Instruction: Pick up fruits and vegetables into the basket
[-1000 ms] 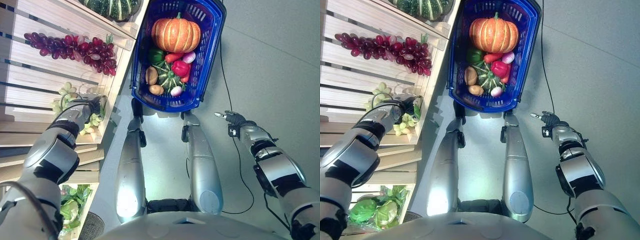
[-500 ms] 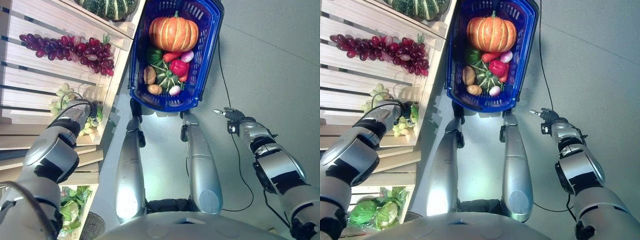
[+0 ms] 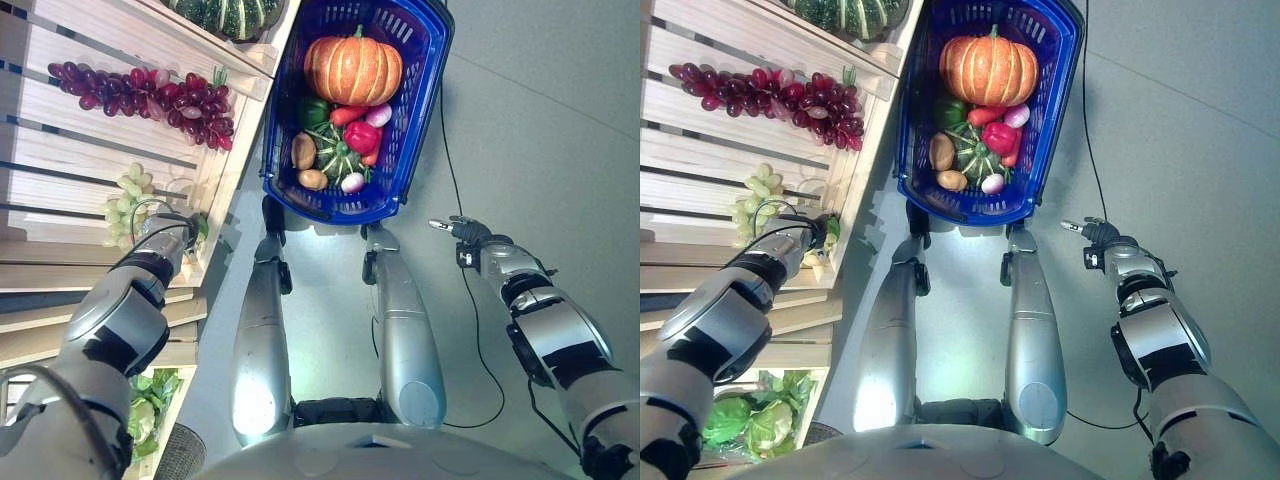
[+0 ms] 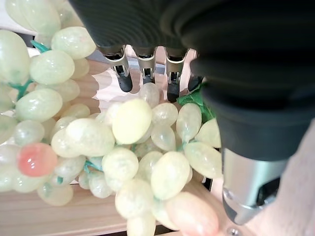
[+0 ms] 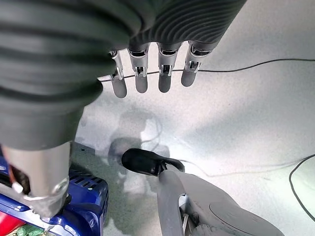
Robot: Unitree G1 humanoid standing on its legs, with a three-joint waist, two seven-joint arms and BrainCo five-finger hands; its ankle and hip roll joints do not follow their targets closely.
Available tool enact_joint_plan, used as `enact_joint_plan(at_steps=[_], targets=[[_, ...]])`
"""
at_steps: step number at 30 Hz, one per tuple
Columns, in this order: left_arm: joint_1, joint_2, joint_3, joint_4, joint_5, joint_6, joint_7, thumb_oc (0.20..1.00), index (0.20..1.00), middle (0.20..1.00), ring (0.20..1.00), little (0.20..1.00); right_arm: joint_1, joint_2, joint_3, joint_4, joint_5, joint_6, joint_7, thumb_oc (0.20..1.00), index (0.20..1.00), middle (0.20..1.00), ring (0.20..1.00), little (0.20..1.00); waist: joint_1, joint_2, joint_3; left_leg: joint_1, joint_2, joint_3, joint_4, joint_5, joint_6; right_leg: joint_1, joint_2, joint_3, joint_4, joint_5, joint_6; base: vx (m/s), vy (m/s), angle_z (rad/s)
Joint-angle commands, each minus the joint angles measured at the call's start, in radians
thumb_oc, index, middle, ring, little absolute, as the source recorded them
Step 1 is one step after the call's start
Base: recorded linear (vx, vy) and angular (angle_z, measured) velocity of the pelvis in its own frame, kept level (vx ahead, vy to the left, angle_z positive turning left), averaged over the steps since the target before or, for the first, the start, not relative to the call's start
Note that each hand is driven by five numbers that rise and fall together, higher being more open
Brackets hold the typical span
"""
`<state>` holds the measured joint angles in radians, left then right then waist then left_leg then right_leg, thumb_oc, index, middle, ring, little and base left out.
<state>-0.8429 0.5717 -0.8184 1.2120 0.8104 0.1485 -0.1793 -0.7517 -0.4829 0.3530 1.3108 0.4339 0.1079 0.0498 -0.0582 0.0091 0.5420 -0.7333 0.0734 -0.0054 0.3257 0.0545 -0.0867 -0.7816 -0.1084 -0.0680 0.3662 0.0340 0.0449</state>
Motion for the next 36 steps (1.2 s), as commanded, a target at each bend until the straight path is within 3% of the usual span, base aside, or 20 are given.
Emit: enact_joint_plan(at_steps=[1,7,17,18,19,36], targets=[[0.133,0.020,0.044,0.145,0.138,0.065,-0.108,1.000,1.000,1.000,1.000,1.000,0.067,-0.025,0.014,0.015,0.032,0.003,-0.003,1.000,1.000,1.000,1.000,1.000,0.029,-0.023,-0.022,-0.041,-0.053,0.028,0.024,-0.028,0.031,0.038,0.057,-0.075,0.029,-0.087,-0.020,0.00,0.000,0.00],[0.152,0.018,0.025,0.154,0.236,0.070,-0.171,1.000,1.000,1.000,1.000,1.000,0.070,-0.018,0.023,0.009,0.043,0.005,-0.014,1.000,1.000,1.000,1.000,1.000,0.028,-0.028,-0.022,-0.045,-0.051,0.030,0.025,-0.030,0.032,0.033,0.059,-0.075,0.033,-0.089,-0.021,0.00,0.000,0.00],[0.164,0.008,-0.003,0.152,0.270,0.063,-0.235,1.000,1.000,1.000,1.000,1.000,0.065,-0.012,0.022,0.000,0.047,0.009,-0.014,1.000,1.000,1.000,1.000,1.000,0.029,-0.030,-0.022,-0.053,-0.052,0.027,0.031,-0.037,0.033,0.025,0.058,-0.076,0.038,-0.091,-0.019,0.00,0.000,0.00],[0.165,0.008,-0.003,0.150,0.265,0.058,-0.227,0.404,0.404,0.404,0.404,0.404,0.066,-0.013,0.023,-0.004,0.047,0.011,-0.015,1.000,1.000,1.000,1.000,1.000,0.029,-0.030,-0.022,-0.052,-0.052,0.027,0.029,-0.036,0.033,0.027,0.058,-0.076,0.036,-0.090,-0.018,0.00,0.000,0.00],[0.164,0.009,-0.008,0.149,0.249,0.053,-0.210,0.200,0.200,0.200,0.200,0.200,0.067,-0.012,0.023,-0.006,0.047,0.013,-0.016,1.000,1.000,1.000,1.000,1.000,0.029,-0.031,-0.022,-0.052,-0.051,0.027,0.031,-0.037,0.033,0.027,0.057,-0.077,0.036,-0.091,-0.018,0.00,0.000,0.00],[0.136,0.005,-0.021,0.119,0.088,0.023,-0.217,0.200,0.200,0.200,0.200,0.200,0.066,-0.007,0.017,0.002,0.048,0.009,-0.021,1.000,1.000,1.000,1.000,1.000,0.028,-0.029,-0.022,-0.046,-0.057,0.029,0.018,-0.034,0.033,0.031,0.061,-0.076,0.022,-0.082,-0.017,0.00,0.000,0.00]])
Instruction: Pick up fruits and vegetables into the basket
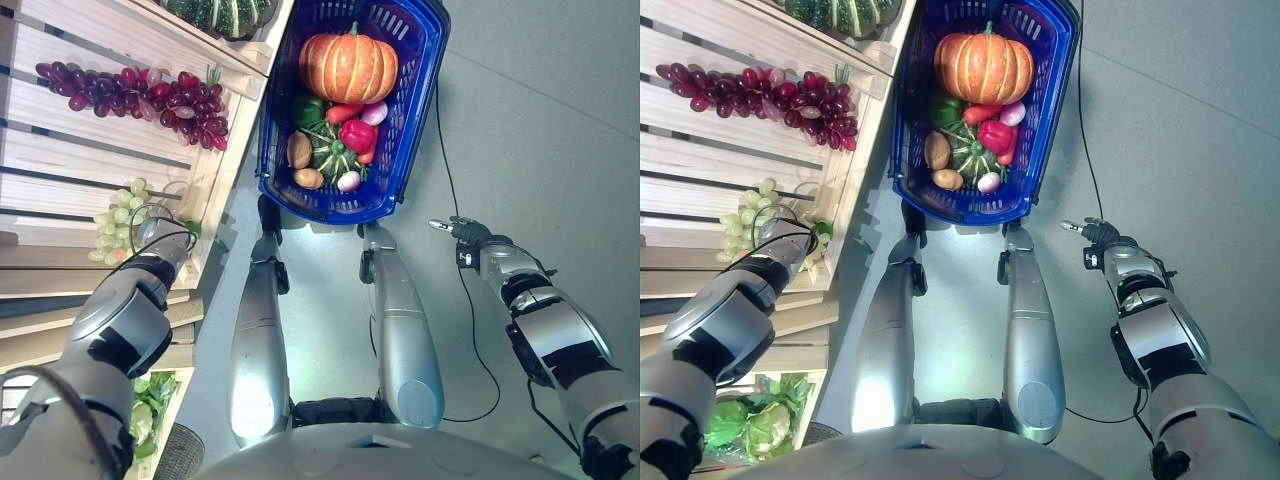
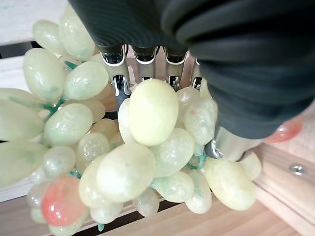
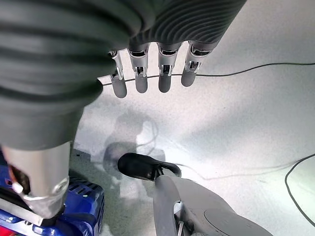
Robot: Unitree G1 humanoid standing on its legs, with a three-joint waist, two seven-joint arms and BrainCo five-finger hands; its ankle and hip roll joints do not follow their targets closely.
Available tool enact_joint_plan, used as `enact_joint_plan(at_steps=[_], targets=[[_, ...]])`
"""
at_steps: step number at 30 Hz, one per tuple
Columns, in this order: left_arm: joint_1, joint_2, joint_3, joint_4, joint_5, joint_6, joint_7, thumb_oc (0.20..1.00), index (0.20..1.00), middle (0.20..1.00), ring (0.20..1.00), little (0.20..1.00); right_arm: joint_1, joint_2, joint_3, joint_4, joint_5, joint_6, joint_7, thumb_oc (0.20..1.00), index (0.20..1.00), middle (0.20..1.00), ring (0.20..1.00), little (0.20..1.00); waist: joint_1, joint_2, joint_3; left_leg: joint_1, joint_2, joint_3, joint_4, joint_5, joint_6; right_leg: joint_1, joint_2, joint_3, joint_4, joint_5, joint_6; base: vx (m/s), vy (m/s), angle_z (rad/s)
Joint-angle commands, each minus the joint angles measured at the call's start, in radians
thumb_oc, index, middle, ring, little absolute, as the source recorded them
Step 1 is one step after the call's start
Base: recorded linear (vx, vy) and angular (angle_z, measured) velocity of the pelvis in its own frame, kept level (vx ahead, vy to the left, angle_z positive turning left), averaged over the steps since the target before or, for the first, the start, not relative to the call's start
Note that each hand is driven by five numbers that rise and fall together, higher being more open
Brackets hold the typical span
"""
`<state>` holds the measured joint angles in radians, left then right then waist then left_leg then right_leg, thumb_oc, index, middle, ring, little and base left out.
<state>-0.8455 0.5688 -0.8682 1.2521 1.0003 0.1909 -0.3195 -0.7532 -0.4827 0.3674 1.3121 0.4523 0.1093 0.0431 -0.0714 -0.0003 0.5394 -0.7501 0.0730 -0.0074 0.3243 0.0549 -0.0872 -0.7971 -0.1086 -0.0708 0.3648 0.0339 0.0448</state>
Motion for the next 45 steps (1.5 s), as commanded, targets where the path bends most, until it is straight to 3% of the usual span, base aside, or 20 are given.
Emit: enact_joint_plan(at_steps=[1,4,8,9,12,22,32,36,45], targets=[[0.136,0.006,0.031,0.077,-0.111,-0.025,-0.078,0.200,0.200,0.200,0.200,0.200,0.065,-0.007,0.005,-0.001,0.030,0.011,-0.017,1.000,1.000,1.000,1.000,1.000,0.041,-0.019,-0.019,-0.028,-0.057,0.031,0.017,-0.033,0.033,0.047,0.061,-0.073,0.022,-0.081,-0.017,0.00,0.000,0.00],[0.135,0.003,0.040,0.078,-0.165,-0.024,-0.075,0.200,0.200,0.200,0.200,0.200,0.064,-0.006,0.004,-0.001,0.031,0.009,-0.018,1.000,1.000,1.000,1.000,1.000,0.041,-0.017,-0.019,-0.028,-0.057,0.031,0.016,-0.032,0.033,0.047,0.061,-0.073,0.022,-0.081,-0.017,0.00,0.000,0.00],[0.137,-0.012,0.129,0.082,-0.610,0.013,-0.051,0.200,0.200,0.200,0.200,0.200,0.063,-0.005,-0.004,-0.002,0.019,0.014,-0.018,1.000,1.000,1.000,1.000,1.000,0.043,-0.015,-0.019,-0.028,-0.057,0.030,0.019,-0.030,0.033,0.047,0.063,-0.070,0.026,-0.082,-0.019,0.00,0.000,0.00],[0.135,-0.014,0.150,0.083,-0.635,0.012,-0.051,0.200,0.200,0.200,0.200,0.200,0.063,-0.006,-0.004,-0.002,0.019,0.015,-0.017,1.000,1.000,1.000,1.000,1.000,0.044,-0.015,-0.019,-0.027,-0.057,0.030,0.018,-0.029,0.033,0.047,0.063,-0.070,0.026,-0.082,-0.019,0.00,0.000,0.00],[0.122,-0.019,0.306,0.084,-0.929,-0.017,-0.045,0.200,0.200,0.200,0.200,0.200,0.075,-0.014,-0.027,0.001,-0.001,0.009,-0.009,1.000,1.000,1.000,1.000,1.000,0.047,-0.008,-0.019,-0.018,-0.057,0.031,0.013,-0.026,0.033,0.054,0.067,-0.067,0.026,-0.084,-0.020,0.00,0.000,0.00],[0.159,0.024,0.562,-0.010,-1.555,-0.156,-0.012,0.200,0.200,0.200,0.200,0.200,0.126,-0.038,-0.062,-0.017,-0.033,-0.007,-0.009,1.000,1.000,1.000,1.000,1.000,0.051,0.023,-0.019,0.008,-0.062,0.029,-0.001,-0.023,0.034,0.069,0.065,-0.069,0.032,-0.097,-0.022,0.00,0.007,0.00],[0.211,0.040,0.684,-0.171,-1.926,-0.255,-0.023,0.200,0.200,0.200,0.200,0.200,0.161,-0.054,-0.091,-0.030,-0.031,-0.016,-0.013,1.000,1.000,1.000,1.000,1.000,0.067,0.041,-0.019,0.025,-0.072,0.026,-0.010,-0.029,0.039,0.082,0.058,-0.080,0.039,-0.114,-0.028,0.01,0.004,0.02],[0.216,0.043,0.730,-0.262,-2.095,-0.347,-0.082,0.200,0.200,0.200,0.200,0.200,0.182,-0.054,-0.108,-0.059,0.006,-0.091,-0.023,1.000,1.000,1.000,1.000,1.000,0.073,0.036,-0.019,0.031,-0.076,0.022,-0.009,-0.034,0.042,0.089,0.057,-0.085,0.043,-0.117,-0.029,0.02,-0.016,0.04],[0.223,0.022,0.763,-0.391,-2.167,-0.490,-0.166,0.200,0.200,0.200,0.200,0.200,0.195,-0.040,-0.138,-0.191,0.094,-0.257,-0.108,1.000,1.000,1.000,1.000,1.000,0.077,0.024,-0.019,0.038,-0.078,0.016,-0.004,-0.042,0.044,0.092,0.057,-0.089,0.057,-0.121,-0.029,0.00,-0.012,0.01]])
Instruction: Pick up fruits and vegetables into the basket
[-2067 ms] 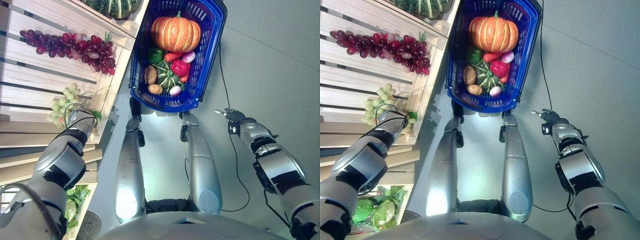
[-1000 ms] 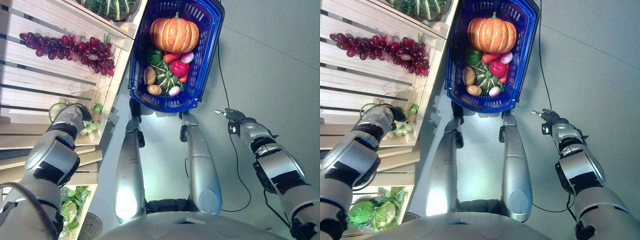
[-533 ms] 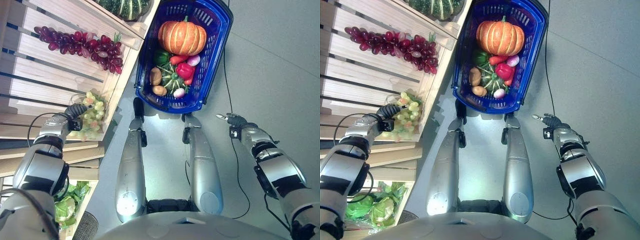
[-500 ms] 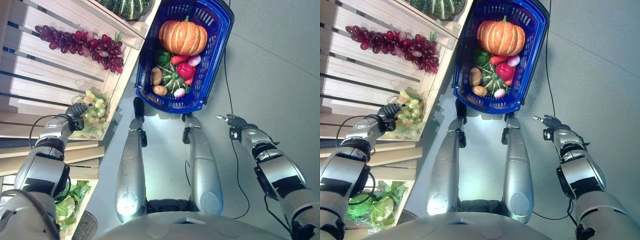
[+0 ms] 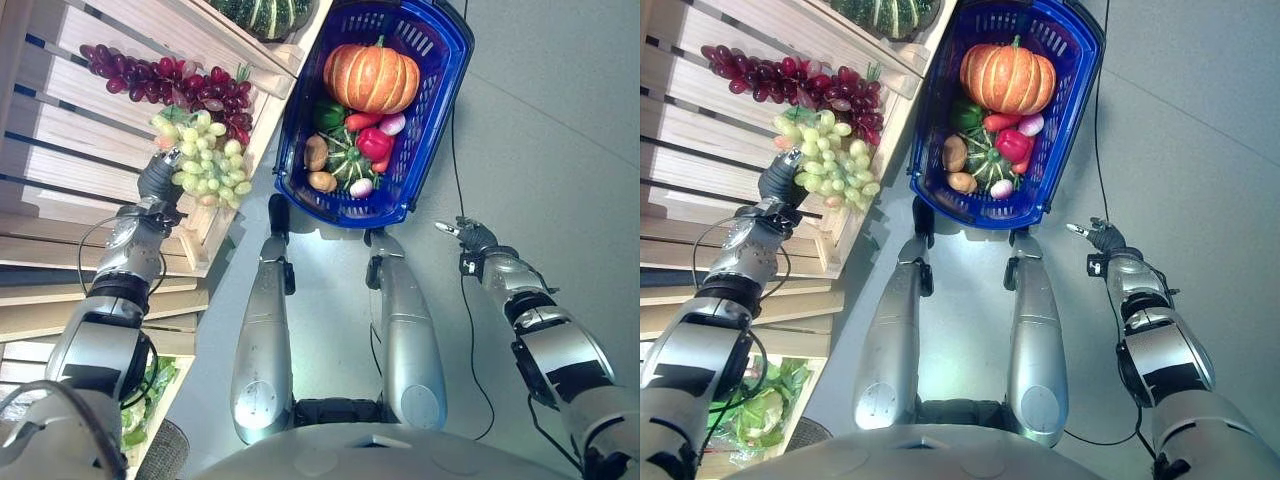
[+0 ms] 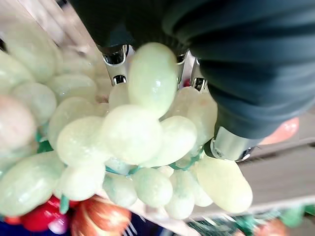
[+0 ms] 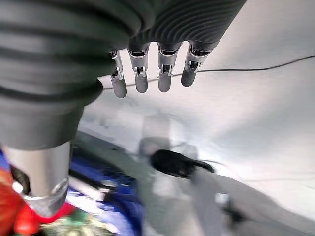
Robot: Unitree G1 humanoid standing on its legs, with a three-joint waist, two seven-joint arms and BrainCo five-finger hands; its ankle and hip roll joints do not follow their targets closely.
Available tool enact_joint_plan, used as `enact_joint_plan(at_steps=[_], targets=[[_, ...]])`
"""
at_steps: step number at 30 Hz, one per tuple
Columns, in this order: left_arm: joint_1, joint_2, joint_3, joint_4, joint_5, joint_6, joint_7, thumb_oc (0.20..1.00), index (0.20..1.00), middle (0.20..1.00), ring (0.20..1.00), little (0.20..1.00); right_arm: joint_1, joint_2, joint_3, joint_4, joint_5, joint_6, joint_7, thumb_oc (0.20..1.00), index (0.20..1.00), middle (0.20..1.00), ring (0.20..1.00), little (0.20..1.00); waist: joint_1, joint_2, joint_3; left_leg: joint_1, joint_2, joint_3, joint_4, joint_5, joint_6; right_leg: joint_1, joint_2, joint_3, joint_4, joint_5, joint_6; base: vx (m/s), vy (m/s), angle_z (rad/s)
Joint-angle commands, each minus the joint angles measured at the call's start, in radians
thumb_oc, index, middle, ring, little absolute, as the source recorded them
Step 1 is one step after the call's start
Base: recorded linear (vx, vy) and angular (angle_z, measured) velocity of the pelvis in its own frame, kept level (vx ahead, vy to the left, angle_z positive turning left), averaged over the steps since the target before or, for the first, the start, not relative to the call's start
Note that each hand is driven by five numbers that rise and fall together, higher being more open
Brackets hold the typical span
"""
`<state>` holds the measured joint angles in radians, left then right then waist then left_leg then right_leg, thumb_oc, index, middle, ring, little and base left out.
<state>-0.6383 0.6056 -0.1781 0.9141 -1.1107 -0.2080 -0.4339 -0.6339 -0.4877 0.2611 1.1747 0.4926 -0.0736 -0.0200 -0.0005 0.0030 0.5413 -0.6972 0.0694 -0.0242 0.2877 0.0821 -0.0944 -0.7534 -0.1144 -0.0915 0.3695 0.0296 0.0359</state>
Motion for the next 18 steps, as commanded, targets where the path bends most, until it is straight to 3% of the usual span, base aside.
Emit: enact_joint_plan(at_steps=[1,10,18], targets=[[0.022,-0.021,0.078,-0.091,-0.040,-0.111,-0.045,0.200,0.200,0.200,0.200,0.200,0.082,-0.034,-0.038,-0.114,0.064,-0.098,-0.067,1.000,1.000,1.000,1.000,1.000,0.005,0.017,-0.021,-0.014,-0.075,0.034,0.033,-0.072,0.051,0.048,0.065,-0.069,0.054,-0.118,-0.020,0.00,0.000,0.00],[0.069,-0.059,0.090,-0.322,0.023,-0.202,-0.014,0.200,0.200,0.200,0.200,0.200,0.157,0.011,-0.039,-0.520,0.048,-0.233,-0.223,1.000,1.000,1.000,1.000,1.000,-0.005,0.009,-0.021,-0.011,-0.074,0.038,0.028,-0.076,0.051,0.048,0.065,-0.066,0.053,-0.116,-0.018,0.00,0.000,0.00],[0.089,-0.077,0.075,-0.517,0.132,-0.233,0.014,0.200,0.200,0.200,0.200,0.200,0.214,0.035,-0.051,-0.805,-0.047,-0.312,-0.174,1.000,1.000,1.000,1.000,1.000,-0.015,0.006,-0.021,-0.006,-0.073,0.045,0.022,-0.076,0.054,0.052,0.060,-0.067,0.048,-0.115,-0.012,0.00,0.000,0.00]])
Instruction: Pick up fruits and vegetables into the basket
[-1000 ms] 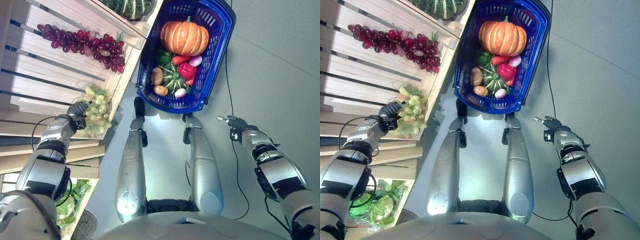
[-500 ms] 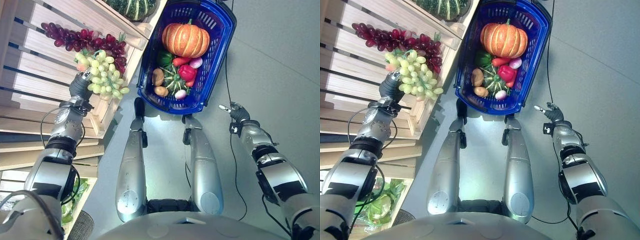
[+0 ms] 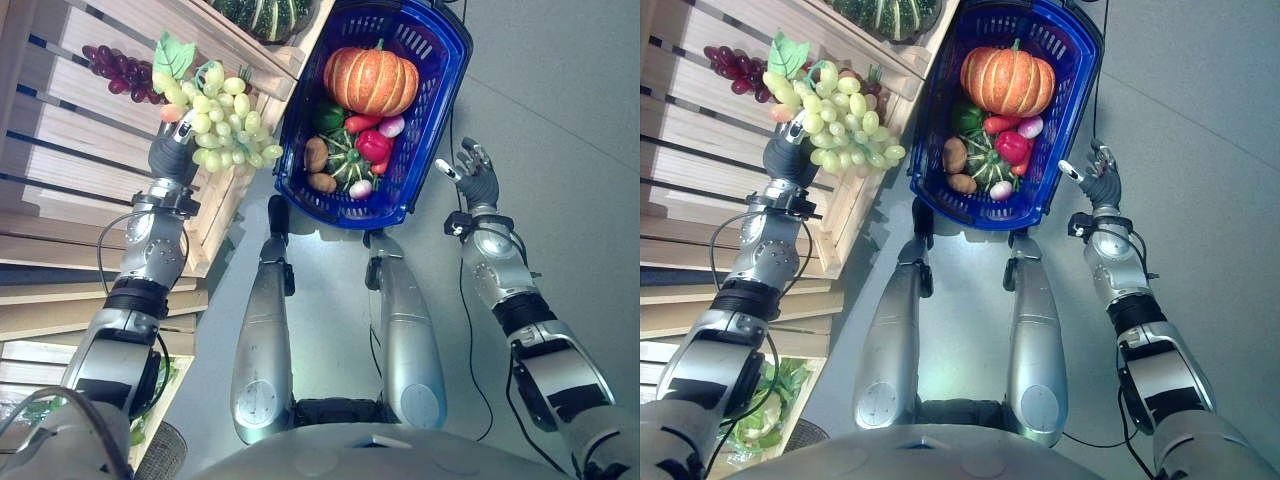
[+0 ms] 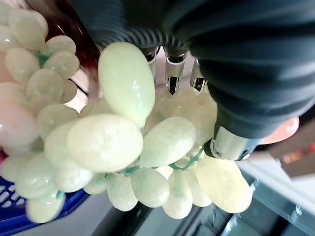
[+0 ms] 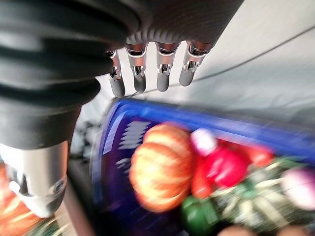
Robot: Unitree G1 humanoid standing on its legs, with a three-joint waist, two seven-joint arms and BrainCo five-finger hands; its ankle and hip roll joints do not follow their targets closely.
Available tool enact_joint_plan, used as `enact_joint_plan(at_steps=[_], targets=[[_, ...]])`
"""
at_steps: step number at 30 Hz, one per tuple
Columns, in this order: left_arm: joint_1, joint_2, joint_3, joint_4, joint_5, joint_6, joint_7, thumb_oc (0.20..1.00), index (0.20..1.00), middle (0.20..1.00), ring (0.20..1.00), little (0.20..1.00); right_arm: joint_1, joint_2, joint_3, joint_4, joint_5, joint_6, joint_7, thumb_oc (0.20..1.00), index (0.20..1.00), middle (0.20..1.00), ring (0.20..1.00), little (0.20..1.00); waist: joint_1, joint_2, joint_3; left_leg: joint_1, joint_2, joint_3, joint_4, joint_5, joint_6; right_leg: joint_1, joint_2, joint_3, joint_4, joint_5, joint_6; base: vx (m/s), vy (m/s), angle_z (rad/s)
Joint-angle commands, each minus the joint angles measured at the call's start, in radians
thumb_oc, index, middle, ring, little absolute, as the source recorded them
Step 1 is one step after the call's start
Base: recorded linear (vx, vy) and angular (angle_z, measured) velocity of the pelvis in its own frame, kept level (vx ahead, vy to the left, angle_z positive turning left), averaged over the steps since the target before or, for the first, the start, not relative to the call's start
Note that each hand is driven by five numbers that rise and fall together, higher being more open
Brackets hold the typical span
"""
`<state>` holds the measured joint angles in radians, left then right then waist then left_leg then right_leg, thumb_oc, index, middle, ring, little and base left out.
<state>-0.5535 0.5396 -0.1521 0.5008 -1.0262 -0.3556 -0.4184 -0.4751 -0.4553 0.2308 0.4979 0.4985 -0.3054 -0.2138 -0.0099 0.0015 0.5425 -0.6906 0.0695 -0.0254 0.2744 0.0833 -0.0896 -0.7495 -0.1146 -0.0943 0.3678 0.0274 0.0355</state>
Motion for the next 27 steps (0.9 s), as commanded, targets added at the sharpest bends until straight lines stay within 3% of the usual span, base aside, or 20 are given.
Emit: enact_joint_plan(at_steps=[1,7,15,27], targets=[[0.004,-0.010,0.047,-0.120,0.047,-0.086,-0.003,0.200,0.200,0.200,0.200,0.200,0.059,0.004,-0.020,-0.150,-0.054,-0.086,0.032,1.000,1.000,1.000,1.000,1.000,-0.007,0.007,-0.022,-0.012,-0.073,0.047,0.035,-0.077,0.049,0.049,0.060,-0.064,0.049,-0.113,-0.012,0.00,0.000,0.00],[0.003,-0.022,0.025,-0.286,0.107,-0.091,0.051,0.200,0.200,0.200,0.200,0.200,0.063,0.014,0.007,-0.350,-0.085,-0.080,0.160,1.000,1.000,1.000,1.000,1.000,-0.013,0.003,-0.022,-0.008,-0.070,0.055,0.030,-0.073,0.049,0.053,0.058,-0.064,0.045,-0.114,-0.009,0.00,0.000,0.00],[-0.041,-0.025,-0.014,-0.381,0.125,-0.069,0.046,0.200,0.200,0.200,0.200,0.200,-0.013,-0.013,0.074,-0.490,-0.019,0.013,0.311,1.000,1.000,1.000,1.000,1.000,-0.013,0.004,-0.022,-0.005,-0.070,0.064,0.026,-0.066,0.046,0.060,0.056,-0.062,0.033,-0.109,-0.012,0.00,0.000,0.00],[-0.125,-0.054,-0.103,-0.455,0.112,-0.043,0.030,0.200,0.200,0.200,0.200,0.200,-0.126,0.007,0.179,-0.531,0.037,0.081,0.344,1.000,1.000,1.000,1.000,1.000,-0.007,0.004,-0.022,0.005,-0.073,0.068,0.022,-0.063,0.044,0.070,0.053,-0.063,0.023,-0.102,-0.014,0.00,0.000,0.00]])
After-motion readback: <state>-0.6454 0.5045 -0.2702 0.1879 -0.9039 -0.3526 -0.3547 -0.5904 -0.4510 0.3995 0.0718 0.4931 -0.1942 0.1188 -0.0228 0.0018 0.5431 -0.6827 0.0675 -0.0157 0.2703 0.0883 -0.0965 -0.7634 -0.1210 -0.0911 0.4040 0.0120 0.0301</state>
